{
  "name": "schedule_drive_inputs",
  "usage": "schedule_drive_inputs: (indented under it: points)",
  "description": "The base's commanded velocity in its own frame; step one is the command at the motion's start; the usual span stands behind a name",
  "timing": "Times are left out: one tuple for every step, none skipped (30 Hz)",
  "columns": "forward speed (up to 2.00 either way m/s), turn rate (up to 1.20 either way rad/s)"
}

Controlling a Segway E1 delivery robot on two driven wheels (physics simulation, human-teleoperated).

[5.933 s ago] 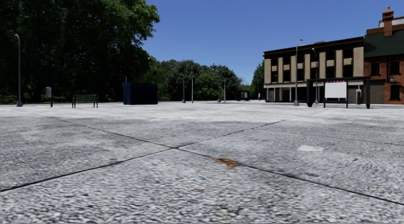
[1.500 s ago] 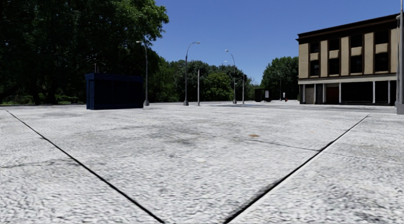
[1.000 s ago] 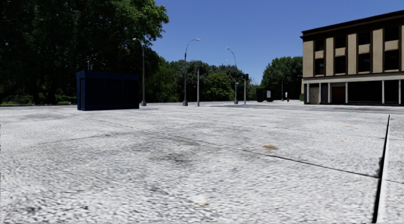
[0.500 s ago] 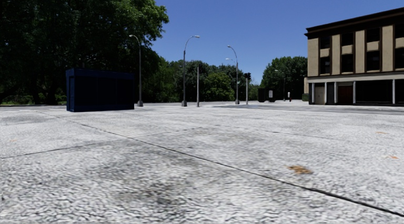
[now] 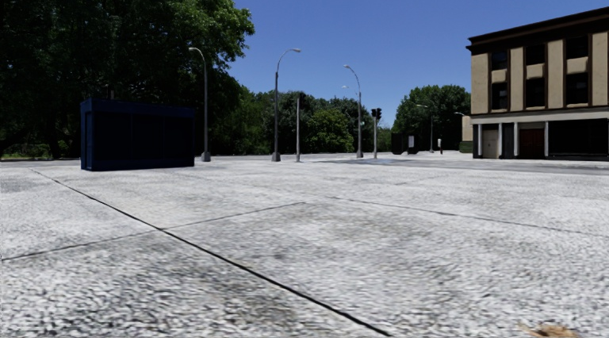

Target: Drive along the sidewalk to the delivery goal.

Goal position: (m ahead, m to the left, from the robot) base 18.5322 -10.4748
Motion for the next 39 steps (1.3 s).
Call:
schedule_drive_inputs:
  points:
    - [2.00, 0.00]
    - [2.00, 0.00]
    - [2.00, 0.00]
    - [2.00, 0.00]
    - [2.00, 0.00]
    - [2.00, 0.00]
    - [2.00, 0.00]
    - [2.00, 0.00]
    - [2.00, 0.00]
    - [2.00, 0.00]
    - [2.00, 0.00]
    - [2.00, 0.00]
    - [2.00, 0.00]
    - [2.00, 0.00]
    - [2.00, 0.00]
    - [2.00, 0.00]
    - [2.00, 0.00]
    - [2.00, 0.00]
    - [2.00, 0.00]
    - [2.00, 0.00]
    - [2.00, 0.00]
    - [2.00, 0.00]
    - [2.00, 0.00]
    - [2.00, 0.00]
    - [2.00, 0.00]
    - [2.00, 0.00]
    - [2.00, 0.00]
    - [2.00, 0.00]
    - [2.00, 0.00]
    - [2.00, 0.00]
    - [2.00, 0.15]
    - [2.00, 0.15]
    - [2.00, 0.23]
    - [2.00, 0.27]
    - [2.00, 0.28]
    - [2.00, 0.30]
    - [2.00, 0.30]
    - [2.00, 0.33]
    - [2.00, 0.34]
